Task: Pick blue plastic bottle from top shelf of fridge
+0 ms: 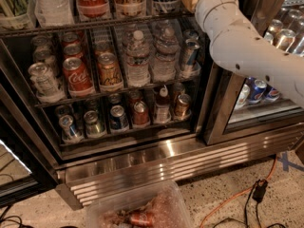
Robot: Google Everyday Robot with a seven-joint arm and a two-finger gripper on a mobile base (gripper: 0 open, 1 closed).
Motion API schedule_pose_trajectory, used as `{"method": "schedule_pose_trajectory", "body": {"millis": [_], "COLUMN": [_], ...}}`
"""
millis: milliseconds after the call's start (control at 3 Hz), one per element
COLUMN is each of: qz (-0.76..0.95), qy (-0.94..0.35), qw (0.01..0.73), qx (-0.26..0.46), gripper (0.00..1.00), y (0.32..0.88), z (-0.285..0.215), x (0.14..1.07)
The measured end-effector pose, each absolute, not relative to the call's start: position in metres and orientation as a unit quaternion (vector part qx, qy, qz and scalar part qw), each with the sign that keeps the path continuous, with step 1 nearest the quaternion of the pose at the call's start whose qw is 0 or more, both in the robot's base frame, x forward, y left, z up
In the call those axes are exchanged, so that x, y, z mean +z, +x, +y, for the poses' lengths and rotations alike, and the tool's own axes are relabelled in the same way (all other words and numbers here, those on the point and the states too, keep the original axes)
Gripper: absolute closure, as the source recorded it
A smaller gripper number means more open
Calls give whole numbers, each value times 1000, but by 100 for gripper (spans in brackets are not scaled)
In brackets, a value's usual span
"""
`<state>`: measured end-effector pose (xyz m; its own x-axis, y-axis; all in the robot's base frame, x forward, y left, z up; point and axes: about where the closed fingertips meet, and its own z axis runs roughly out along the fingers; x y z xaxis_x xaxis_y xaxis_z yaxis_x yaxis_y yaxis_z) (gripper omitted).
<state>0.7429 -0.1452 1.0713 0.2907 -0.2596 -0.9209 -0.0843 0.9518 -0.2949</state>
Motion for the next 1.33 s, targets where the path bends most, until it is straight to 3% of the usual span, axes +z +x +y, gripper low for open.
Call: {"method": "schedule_pose_trajectory", "body": {"millis": [667, 1000, 1333], "qz": [595, 596, 596], "qy": [-147, -147, -147], "qw": [788, 787, 787], "qx": [-57, -57, -57], "gripper": [91, 100, 100], "y": [746, 746, 746], "z": [-145, -144, -144], "x": [1071, 1073, 1074]}}
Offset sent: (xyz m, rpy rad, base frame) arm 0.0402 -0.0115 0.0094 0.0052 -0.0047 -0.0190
